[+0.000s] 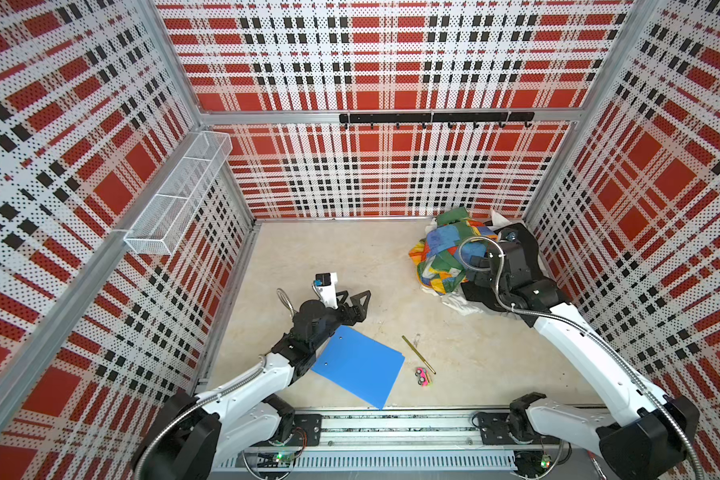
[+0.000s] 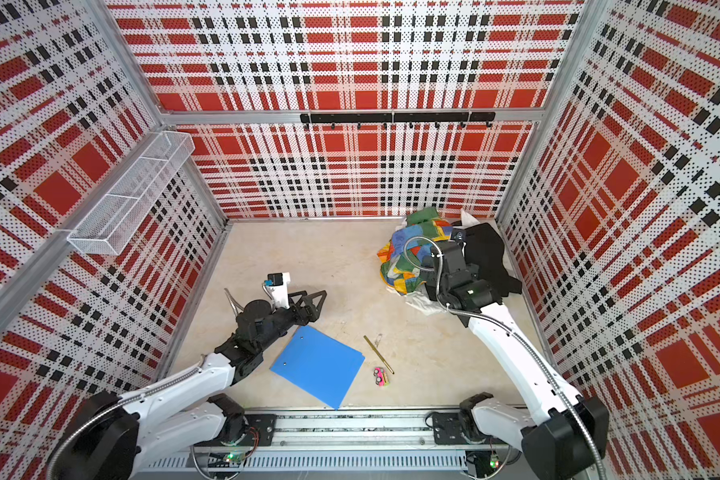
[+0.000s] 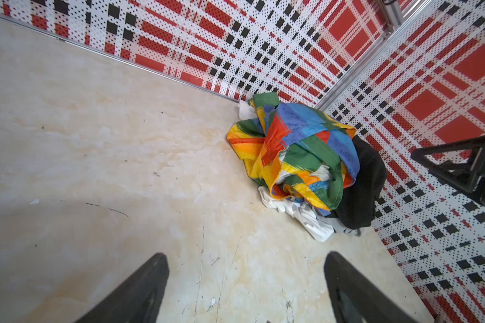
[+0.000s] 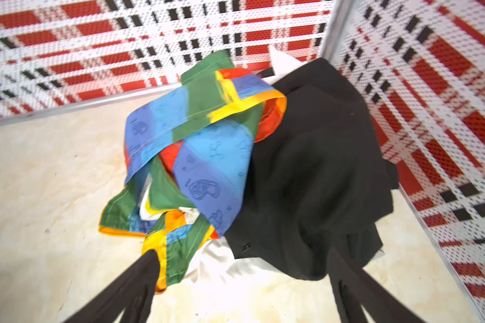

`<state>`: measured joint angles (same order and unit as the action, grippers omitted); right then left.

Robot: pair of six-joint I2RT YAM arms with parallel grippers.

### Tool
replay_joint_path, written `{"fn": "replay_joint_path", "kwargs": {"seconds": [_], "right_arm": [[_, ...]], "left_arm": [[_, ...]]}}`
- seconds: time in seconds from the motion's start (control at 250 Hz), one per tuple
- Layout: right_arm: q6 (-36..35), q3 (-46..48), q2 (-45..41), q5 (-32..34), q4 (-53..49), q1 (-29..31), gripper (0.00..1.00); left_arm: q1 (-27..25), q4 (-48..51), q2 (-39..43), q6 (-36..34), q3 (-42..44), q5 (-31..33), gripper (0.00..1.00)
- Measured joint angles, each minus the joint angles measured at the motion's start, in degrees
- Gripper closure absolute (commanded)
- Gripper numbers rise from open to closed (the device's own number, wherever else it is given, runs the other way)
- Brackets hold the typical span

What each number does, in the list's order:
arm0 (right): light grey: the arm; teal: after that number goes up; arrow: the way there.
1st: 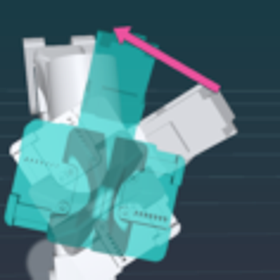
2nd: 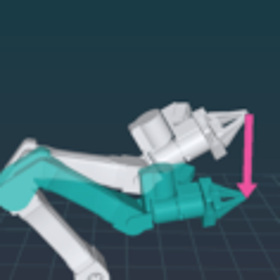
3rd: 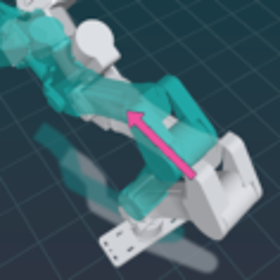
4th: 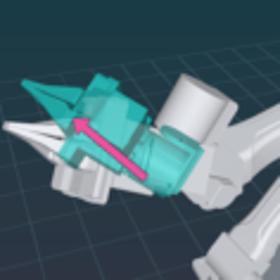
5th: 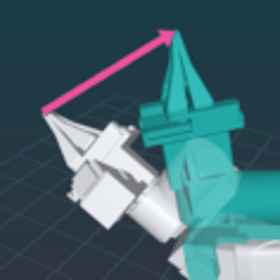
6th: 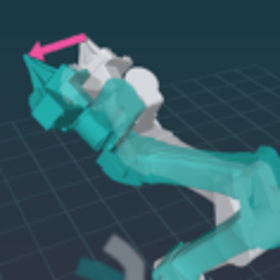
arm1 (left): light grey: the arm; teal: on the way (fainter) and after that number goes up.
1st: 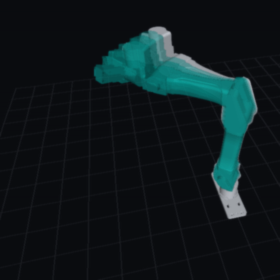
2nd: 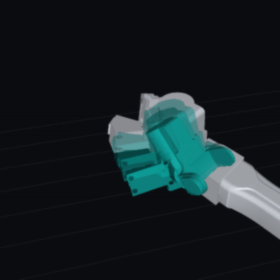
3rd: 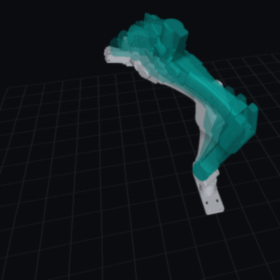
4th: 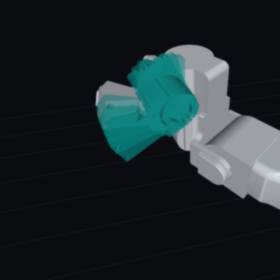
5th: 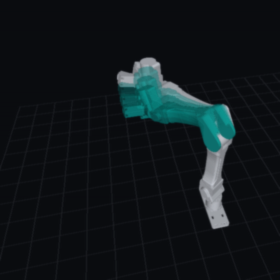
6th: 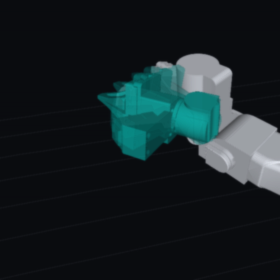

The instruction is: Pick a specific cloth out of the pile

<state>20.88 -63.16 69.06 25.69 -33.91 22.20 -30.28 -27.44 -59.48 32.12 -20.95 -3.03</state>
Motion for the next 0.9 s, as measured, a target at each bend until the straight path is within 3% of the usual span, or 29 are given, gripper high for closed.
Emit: {"fn": "replay_joint_path", "kwargs": {"seconds": [0.26, 0.412, 0.632, 0.676, 0.9], "right_arm": [[-3.93, -11.13, 25.33, -1.44, 2.89, 7.15, 0.0], [-3.89, -17.94, 39.63, 3.54, 0.92, 6.91, 0.0], [-3.48, -17.64, 45.86, 4.24, 0.66, 2.27, 0.0], [-3.85, -17.33, 45.7, 3.15, 1.03, 1.53, 0.1], [-5.95, -17.59, 46.27, -2.12, 1.75, -1.31, 0.85]], "left_arm": [[0.37, 0.04, 1.07, 0.63, 0.22, -0.83, 0.09], [0.37, 0.57, 2.16, 0.87, 0.61, -1.07, 0.08], [0.66, 2.01, 4.2, 0.85, 1.03, -1.03, 0.08], [0.7, 2.29, 4.2, 0.85, 1.03, -1.03, 0.08], [0.68, 2.8, 3.15, 0.85, 1.03, -1.05, 0.08]]}}
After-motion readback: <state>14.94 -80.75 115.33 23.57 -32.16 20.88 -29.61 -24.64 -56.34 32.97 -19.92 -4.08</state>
